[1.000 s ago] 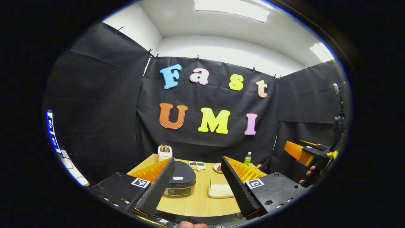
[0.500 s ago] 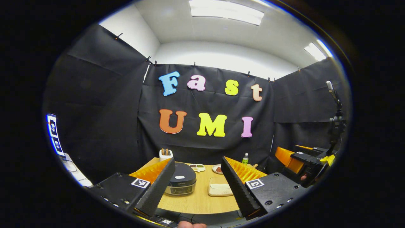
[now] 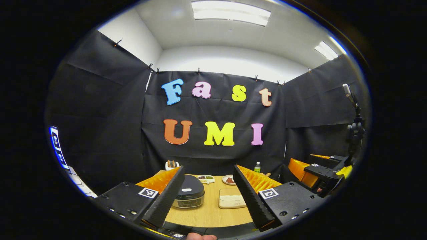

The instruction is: Close the left gripper, press the button to open the rice cooker; take a wooden spoon from the chopstick holder with the right hand, scoop a spoonful of rice and pour it into the rice cooker, then put the wooden spoon back into the chopstick holder.

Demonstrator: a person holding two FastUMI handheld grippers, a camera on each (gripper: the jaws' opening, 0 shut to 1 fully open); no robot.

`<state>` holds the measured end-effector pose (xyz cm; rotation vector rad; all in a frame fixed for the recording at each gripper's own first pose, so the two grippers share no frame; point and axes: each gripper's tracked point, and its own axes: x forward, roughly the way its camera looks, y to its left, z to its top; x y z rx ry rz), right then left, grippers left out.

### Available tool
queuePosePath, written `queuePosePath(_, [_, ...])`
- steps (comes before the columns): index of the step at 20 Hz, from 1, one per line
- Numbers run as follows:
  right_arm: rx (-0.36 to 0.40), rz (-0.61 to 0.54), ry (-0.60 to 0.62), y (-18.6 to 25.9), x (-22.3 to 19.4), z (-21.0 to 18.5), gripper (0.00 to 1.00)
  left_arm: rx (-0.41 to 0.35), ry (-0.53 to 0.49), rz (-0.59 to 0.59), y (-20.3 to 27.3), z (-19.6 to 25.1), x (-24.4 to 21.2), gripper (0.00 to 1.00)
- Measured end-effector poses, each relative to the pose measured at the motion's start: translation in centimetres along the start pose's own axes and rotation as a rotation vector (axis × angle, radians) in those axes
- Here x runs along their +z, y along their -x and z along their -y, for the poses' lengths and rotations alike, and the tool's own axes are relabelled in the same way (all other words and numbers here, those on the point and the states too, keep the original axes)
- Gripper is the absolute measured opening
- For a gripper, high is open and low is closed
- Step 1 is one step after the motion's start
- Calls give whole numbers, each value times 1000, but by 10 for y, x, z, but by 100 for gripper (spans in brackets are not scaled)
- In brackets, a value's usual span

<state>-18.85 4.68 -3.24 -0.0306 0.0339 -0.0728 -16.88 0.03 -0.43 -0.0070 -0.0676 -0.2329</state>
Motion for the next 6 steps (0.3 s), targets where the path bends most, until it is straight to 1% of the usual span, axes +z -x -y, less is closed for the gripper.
queuePosePath(3, [-10, 8, -1, -1, 4, 6, 100, -6, 3, 9, -2, 5, 3, 95])
queuePosePath(6, [-6, 8, -9, -1, 3, 6, 100, -4, -18, 5, -2, 7, -1, 94])
